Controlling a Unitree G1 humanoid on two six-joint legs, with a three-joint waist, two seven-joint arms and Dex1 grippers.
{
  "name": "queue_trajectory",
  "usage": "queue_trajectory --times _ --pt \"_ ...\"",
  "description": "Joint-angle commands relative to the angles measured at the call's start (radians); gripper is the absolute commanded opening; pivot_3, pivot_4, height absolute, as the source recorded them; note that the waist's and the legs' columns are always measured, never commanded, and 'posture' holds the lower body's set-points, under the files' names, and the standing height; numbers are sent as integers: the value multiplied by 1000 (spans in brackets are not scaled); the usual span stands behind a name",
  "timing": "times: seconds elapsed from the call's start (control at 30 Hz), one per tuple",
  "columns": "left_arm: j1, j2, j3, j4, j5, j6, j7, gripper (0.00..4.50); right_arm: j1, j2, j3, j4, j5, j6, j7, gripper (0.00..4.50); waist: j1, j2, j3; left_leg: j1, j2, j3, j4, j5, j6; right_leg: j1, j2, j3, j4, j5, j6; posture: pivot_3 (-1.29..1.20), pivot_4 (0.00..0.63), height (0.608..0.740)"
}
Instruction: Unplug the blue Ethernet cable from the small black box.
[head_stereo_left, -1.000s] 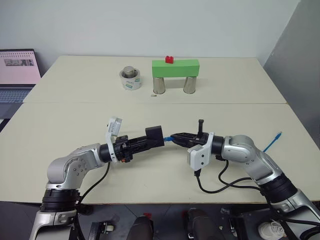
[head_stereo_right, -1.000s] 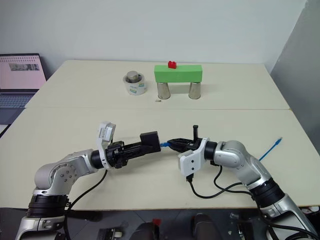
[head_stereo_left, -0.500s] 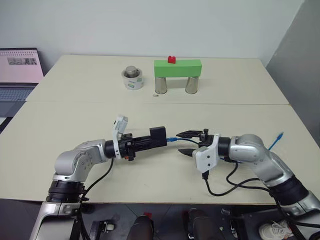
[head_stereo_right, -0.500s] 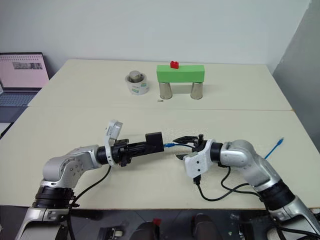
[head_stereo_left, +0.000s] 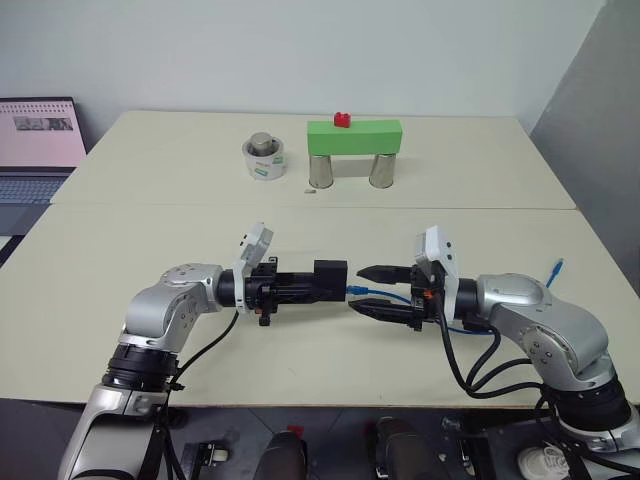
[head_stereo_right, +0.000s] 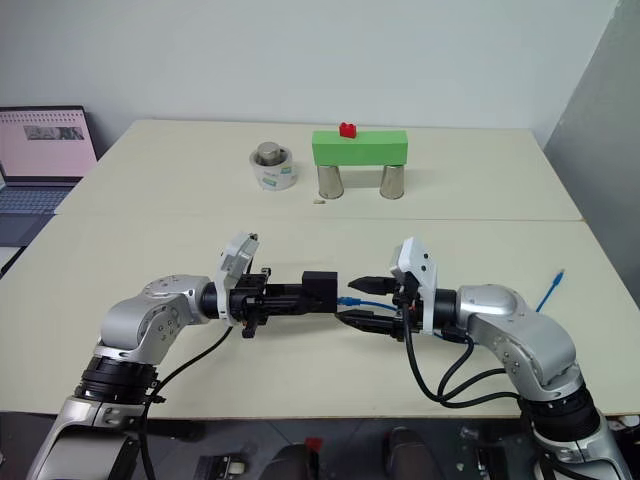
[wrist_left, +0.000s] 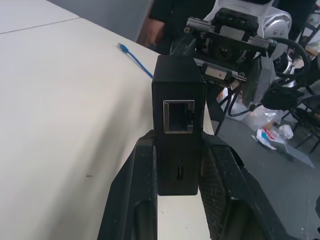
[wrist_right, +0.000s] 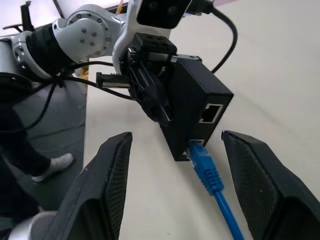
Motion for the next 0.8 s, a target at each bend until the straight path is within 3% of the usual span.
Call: queue_trajectory --times 0.03,0.6,0.8 --pt "-15 9 0 -23 3 -13 -21 771 -28 -2 -17 20 47 36 19 3014 0 0 0 0 0 0 0 0 0 0 0 0 0 0 0 0 150 740" --pt "-6 4 -2 -35 18 -44 -33 771 -55 -33 35 96 23 40 79 3014 0 0 0 0 0 0 0 0 0 0 0 0 -1 0 0 0 150 740" --pt "1 4 -13 -46 25 -58 -38 771 -63 -27 41 106 25 42 74 1784 0 0 0 0 0 0 0 0 0 0 0 0 -1 0 0 0 150 740"
